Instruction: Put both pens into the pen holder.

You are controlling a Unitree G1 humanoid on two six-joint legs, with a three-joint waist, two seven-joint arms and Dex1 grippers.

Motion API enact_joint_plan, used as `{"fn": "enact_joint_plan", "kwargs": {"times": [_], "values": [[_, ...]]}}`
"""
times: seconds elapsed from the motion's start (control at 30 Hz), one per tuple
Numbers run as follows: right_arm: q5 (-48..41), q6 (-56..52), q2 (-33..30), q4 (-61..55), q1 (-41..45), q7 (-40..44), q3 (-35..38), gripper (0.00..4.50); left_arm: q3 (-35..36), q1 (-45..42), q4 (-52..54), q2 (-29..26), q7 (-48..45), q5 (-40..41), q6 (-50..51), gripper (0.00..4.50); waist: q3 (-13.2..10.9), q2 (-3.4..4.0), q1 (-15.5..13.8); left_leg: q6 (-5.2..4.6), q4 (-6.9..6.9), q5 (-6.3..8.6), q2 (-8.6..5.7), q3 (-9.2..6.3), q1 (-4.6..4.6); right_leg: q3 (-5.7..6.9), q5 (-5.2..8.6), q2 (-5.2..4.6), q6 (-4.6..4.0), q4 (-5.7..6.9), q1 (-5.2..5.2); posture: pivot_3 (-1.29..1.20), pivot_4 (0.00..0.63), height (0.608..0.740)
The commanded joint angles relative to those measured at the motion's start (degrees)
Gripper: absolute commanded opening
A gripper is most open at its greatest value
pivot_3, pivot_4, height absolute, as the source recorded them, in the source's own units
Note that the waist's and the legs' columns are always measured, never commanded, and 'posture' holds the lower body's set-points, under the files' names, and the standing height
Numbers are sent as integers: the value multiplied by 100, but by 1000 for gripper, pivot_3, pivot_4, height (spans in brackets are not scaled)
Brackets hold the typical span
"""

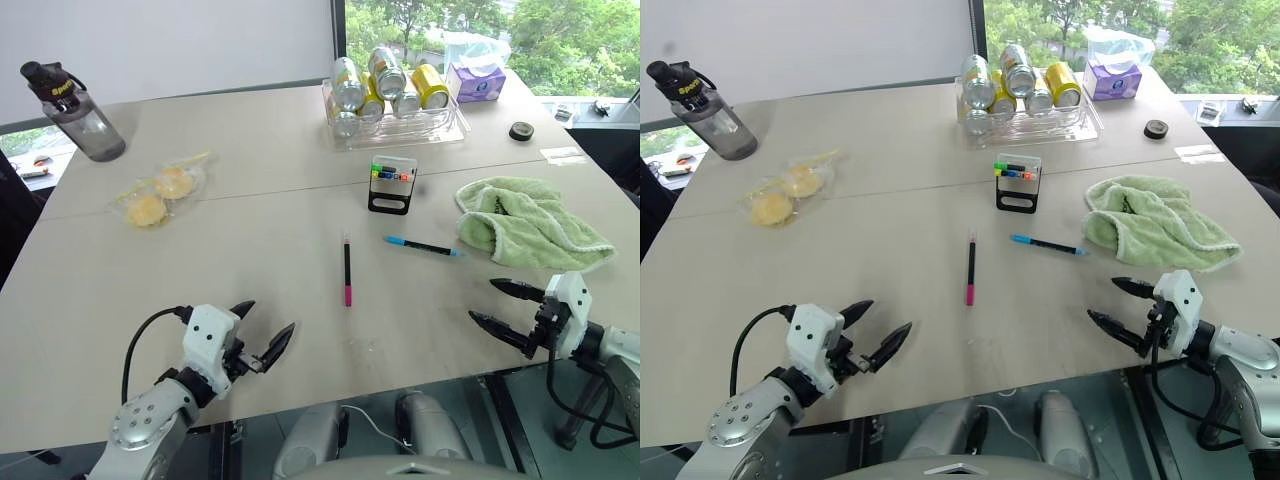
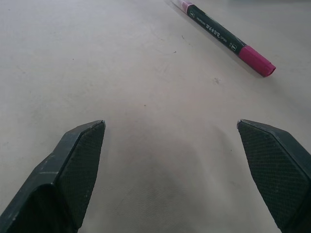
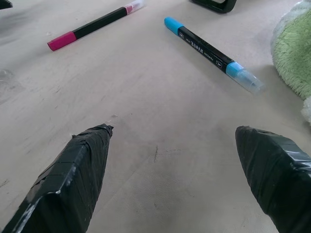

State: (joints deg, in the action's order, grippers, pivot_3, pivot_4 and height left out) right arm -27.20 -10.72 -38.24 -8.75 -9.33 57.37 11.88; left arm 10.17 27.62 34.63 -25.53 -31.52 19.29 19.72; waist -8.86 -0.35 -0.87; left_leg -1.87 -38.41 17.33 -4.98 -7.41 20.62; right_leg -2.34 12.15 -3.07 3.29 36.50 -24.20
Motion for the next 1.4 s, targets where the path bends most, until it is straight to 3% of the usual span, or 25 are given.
{"fn": "enact_joint_plan", "kwargs": {"times": [0.03, 1.07, 1.2, 1.4], "values": [[-75, 68, 38, -132, 31, 44, 7, 4345, 88, 0, 230, -67, -58, 87, -87, 4500, 0, 0, 0, 0, 0, 0, 0, 0, 0, 0, 0, 0, 0, 0, 0, 0, 150, 739], [212, 84, 99, -83, 469, -85, -277, 4345, 193, -93, 83, -262, -291, 105, -356, 4500, -1, 2, 8, 1, 0, 0, 0, 1, -1, 1, 0, 1, 0, 0, 0, 0, 150, 739], [492, 144, 19, -142, 705, -49, -522, 4345, 465, -214, -41, -468, -689, 422, -464, 4500, -1, 3, 6, 2, 0, -1, 0, 1, -1, 2, 0, 2, -1, 0, -1, 0, 150, 739], [632, -392, -141, -368, 1704, -33, -990, 4345, 1143, -522, -142, -1226, -1805, 1674, -117, 4500, -11, 18, 21, 3, -1, -2, 0, 5, -2, 4, -1, 2, -1, 2, -2, 0, 150, 739]]}}
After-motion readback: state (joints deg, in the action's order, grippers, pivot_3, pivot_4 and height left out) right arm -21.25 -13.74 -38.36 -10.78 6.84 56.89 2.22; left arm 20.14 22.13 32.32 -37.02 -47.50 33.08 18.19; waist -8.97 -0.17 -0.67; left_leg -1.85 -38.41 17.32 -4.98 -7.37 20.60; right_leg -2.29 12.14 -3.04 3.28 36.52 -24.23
